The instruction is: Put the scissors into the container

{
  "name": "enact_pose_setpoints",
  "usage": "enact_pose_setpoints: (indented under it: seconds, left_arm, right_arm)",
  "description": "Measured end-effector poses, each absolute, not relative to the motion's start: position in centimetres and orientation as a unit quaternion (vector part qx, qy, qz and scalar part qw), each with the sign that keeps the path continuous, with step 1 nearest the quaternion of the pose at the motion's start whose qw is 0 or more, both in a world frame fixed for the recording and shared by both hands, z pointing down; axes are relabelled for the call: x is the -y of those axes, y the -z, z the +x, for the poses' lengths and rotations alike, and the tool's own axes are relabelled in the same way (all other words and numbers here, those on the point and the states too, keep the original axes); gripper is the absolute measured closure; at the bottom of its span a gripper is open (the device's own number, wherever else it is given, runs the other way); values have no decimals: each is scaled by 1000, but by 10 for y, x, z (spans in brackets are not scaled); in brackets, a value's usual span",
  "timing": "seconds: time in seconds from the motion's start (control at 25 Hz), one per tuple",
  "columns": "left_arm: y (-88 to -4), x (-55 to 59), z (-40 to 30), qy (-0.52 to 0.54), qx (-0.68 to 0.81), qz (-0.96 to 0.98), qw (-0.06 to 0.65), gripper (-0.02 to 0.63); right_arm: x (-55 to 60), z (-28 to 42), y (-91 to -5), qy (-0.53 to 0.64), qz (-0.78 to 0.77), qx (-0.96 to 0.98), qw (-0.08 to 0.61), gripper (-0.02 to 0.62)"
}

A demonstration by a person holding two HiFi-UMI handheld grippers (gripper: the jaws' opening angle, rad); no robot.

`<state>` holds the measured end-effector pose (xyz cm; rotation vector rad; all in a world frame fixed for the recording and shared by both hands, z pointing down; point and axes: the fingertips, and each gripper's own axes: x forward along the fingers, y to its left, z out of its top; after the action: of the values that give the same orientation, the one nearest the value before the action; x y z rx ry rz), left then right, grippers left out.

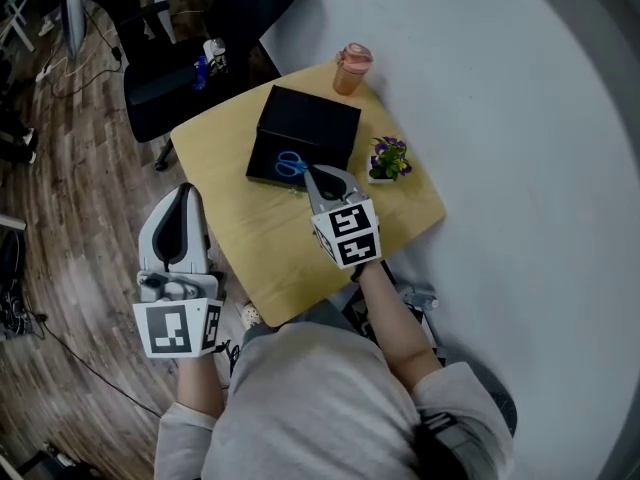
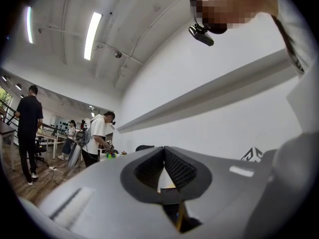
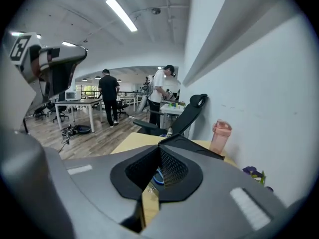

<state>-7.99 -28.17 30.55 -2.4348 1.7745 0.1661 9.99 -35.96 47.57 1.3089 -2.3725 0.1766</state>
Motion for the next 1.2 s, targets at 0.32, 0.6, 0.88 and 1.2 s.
enact_pose_setpoints:
  seconds: [0.32,0.6,0.88,1.2]
  left_arm:
    - [-292,272,-62,-72,-540,-836,69,548]
    - [-282,265,-54,-83,-505,-856,71,548]
    - [-277,261,-51,-89,-477,-871,75,548]
    - [-274,252,-46,-96,-453,-883,73,548]
  right_arm:
    - [314,115,-412,-26,525,837,153,592]
    - [281,127,-368,8,574,811,117,591]
    - [253,135,-340,22,612,786,80,591]
    - [219,142,-314,50,650,756,53,591]
